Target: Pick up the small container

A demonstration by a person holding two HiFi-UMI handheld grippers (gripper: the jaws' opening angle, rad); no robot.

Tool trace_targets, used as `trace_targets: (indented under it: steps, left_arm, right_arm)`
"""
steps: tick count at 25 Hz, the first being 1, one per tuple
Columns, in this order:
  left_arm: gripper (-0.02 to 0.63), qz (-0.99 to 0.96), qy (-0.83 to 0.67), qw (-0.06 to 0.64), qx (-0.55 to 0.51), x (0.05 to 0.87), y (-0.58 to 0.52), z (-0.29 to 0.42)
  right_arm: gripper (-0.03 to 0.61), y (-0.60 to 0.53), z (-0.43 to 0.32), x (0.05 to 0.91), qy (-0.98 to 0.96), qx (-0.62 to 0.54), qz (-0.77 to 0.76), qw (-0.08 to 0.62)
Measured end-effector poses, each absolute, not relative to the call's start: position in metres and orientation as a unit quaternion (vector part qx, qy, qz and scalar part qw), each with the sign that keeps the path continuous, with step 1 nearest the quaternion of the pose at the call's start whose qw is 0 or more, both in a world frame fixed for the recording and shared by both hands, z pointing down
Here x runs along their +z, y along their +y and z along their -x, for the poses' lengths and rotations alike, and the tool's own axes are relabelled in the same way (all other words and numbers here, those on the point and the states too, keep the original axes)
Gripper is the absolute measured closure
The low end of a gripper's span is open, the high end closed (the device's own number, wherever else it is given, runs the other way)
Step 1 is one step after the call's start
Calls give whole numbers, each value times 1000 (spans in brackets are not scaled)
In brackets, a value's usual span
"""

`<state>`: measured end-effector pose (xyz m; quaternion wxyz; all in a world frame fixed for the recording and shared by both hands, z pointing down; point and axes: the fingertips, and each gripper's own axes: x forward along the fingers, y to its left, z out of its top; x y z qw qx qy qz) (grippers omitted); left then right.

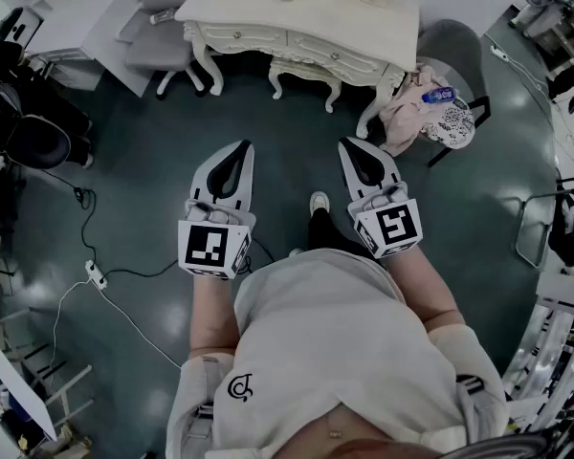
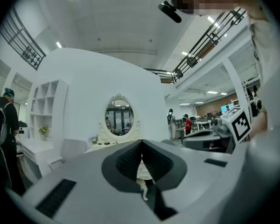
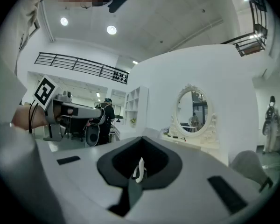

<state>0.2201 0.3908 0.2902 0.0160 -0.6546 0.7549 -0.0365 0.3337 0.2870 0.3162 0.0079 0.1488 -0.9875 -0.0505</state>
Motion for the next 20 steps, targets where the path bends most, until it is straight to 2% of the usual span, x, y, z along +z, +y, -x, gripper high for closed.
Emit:
trace_targets:
  steps: [20]
  left_arm:
    - [601, 636, 771, -13, -25, 302, 414, -200]
  right_arm:
    - [572, 294, -299, 344, -992, 13, -124, 26]
